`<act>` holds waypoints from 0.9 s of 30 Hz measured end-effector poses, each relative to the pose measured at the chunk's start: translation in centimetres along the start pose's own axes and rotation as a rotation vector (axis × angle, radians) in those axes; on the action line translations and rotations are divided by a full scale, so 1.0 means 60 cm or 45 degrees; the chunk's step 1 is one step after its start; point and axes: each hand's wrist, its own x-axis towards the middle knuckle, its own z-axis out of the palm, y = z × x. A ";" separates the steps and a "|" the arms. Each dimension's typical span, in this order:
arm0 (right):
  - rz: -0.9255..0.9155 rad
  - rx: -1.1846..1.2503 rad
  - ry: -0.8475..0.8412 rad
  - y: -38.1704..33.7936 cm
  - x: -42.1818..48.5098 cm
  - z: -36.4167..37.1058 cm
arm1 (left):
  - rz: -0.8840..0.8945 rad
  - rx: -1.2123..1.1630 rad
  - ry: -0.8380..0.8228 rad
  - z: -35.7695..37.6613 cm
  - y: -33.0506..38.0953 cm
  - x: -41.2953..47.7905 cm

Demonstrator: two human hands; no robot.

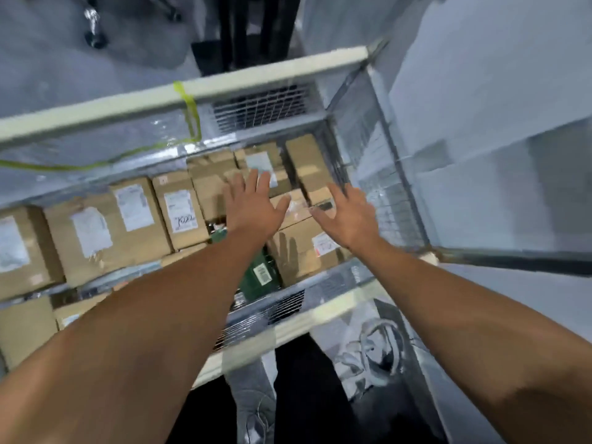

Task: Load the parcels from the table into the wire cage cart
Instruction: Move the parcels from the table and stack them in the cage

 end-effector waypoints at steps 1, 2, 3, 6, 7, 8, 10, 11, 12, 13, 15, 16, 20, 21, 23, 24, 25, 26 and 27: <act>0.063 0.019 0.033 -0.002 -0.031 -0.028 | 0.069 0.012 0.006 -0.026 0.013 -0.020; 0.133 0.041 0.062 -0.004 -0.064 -0.055 | 0.139 0.027 0.011 -0.053 0.026 -0.041; 0.202 0.064 0.095 -0.004 -0.101 -0.081 | 0.209 0.047 0.014 -0.080 0.040 -0.063; 0.367 0.179 0.240 0.006 -0.219 -0.147 | 0.422 0.120 0.031 -0.158 0.091 -0.125; 0.416 0.218 0.289 0.013 -0.260 -0.164 | 0.490 0.143 0.039 -0.182 0.111 -0.145; 0.471 0.253 0.334 0.023 -0.301 -0.179 | 0.564 0.158 0.052 -0.203 0.132 -0.164; 0.578 0.322 0.417 0.047 -0.379 -0.197 | 0.716 0.164 0.072 -0.234 0.171 -0.206; 0.631 0.354 0.457 0.059 -0.419 -0.204 | 0.782 0.168 0.076 -0.246 0.190 -0.229; 0.686 0.385 0.497 0.072 -0.458 -0.209 | 0.843 0.177 0.070 -0.255 0.211 -0.253; 0.741 0.414 0.535 0.085 -0.499 -0.212 | 0.903 0.192 0.051 -0.261 0.234 -0.280; 0.850 0.462 0.594 0.108 -0.586 -0.210 | 1.020 0.252 0.008 -0.267 0.278 -0.337; 0.900 0.476 0.626 0.116 -0.629 -0.209 | 1.075 0.287 -0.007 -0.269 0.298 -0.364; 1.079 0.492 0.736 0.141 -0.812 -0.196 | 1.272 0.421 -0.039 -0.257 0.365 -0.484; 1.118 0.516 0.770 0.146 -0.861 -0.185 | 1.329 0.471 -0.052 -0.250 0.380 -0.520; 1.211 0.552 0.846 0.144 -0.961 -0.156 | 1.461 0.615 -0.053 -0.228 0.399 -0.601; 1.262 0.567 0.883 0.140 -1.009 -0.139 | 1.525 0.693 -0.049 -0.214 0.404 -0.642; 1.317 0.597 0.902 0.131 -1.058 -0.119 | 1.588 0.769 -0.054 -0.199 0.409 -0.685; 1.372 0.635 0.911 0.122 -1.108 -0.096 | 1.650 0.842 -0.072 -0.182 0.413 -0.728; 1.420 0.671 0.921 0.112 -1.157 -0.073 | 1.708 0.898 -0.098 -0.165 0.417 -0.774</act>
